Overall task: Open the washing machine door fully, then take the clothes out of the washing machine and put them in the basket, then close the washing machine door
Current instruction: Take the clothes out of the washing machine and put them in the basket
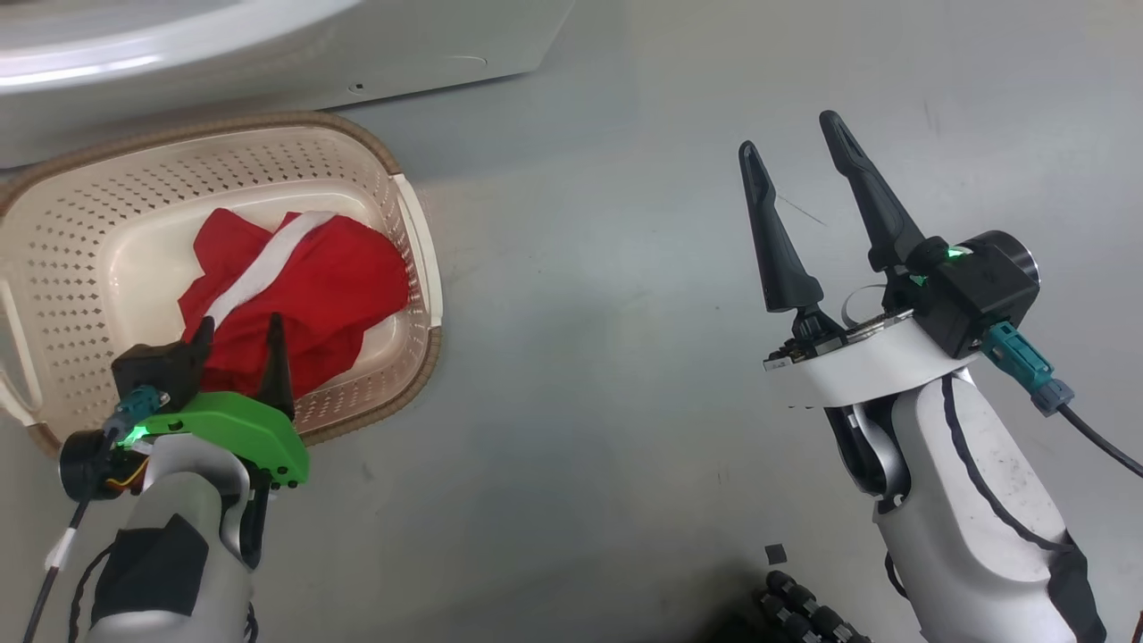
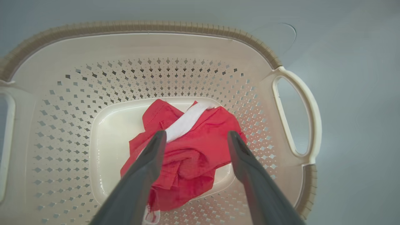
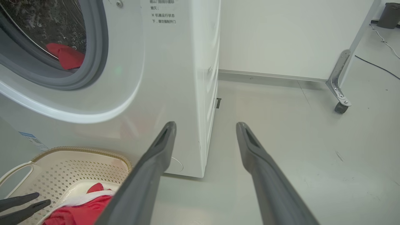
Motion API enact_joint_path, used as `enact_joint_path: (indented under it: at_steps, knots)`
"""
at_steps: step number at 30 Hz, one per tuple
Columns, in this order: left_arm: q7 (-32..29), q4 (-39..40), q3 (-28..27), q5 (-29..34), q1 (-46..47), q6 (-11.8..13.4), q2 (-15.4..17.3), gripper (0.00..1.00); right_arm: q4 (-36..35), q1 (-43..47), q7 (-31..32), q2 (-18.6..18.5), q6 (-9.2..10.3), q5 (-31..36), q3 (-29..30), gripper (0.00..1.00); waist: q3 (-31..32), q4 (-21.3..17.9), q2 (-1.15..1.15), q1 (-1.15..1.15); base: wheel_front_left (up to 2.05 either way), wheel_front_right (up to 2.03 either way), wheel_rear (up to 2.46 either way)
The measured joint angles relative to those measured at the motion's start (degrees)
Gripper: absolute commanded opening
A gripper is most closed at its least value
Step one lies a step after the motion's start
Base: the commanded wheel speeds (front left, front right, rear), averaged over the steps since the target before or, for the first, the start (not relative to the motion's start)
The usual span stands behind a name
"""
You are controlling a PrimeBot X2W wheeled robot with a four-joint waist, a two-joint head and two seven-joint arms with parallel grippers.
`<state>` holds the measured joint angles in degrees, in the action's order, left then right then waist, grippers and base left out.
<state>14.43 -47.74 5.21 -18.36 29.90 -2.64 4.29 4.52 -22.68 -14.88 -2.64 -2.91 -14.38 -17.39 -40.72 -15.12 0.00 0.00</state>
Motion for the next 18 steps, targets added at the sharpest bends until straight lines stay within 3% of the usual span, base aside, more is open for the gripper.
enact_joint_path:
  at_steps: [7, 18]
  knots:
    - [0.01, 2.15, 0.56, 1.63, 0.68, -0.27, -0.4, 1.0, 1.86, 0.04, 0.01, -0.01, -0.07, 0.81, 1.11, 1.0, 3.35, 1.31, 0.0, 0.0, 0.0, 0.0, 0.0]
    - [0.01, 12.69, -0.7, 2.85, -0.46, -0.27, -1.42, 1.0, 5.08, 3.94, 0.01, -0.05, -0.52, 3.02, 5.2, 1.0, 10.77, 4.53, 0.0, 0.0, 0.0, 0.0, 0.0]
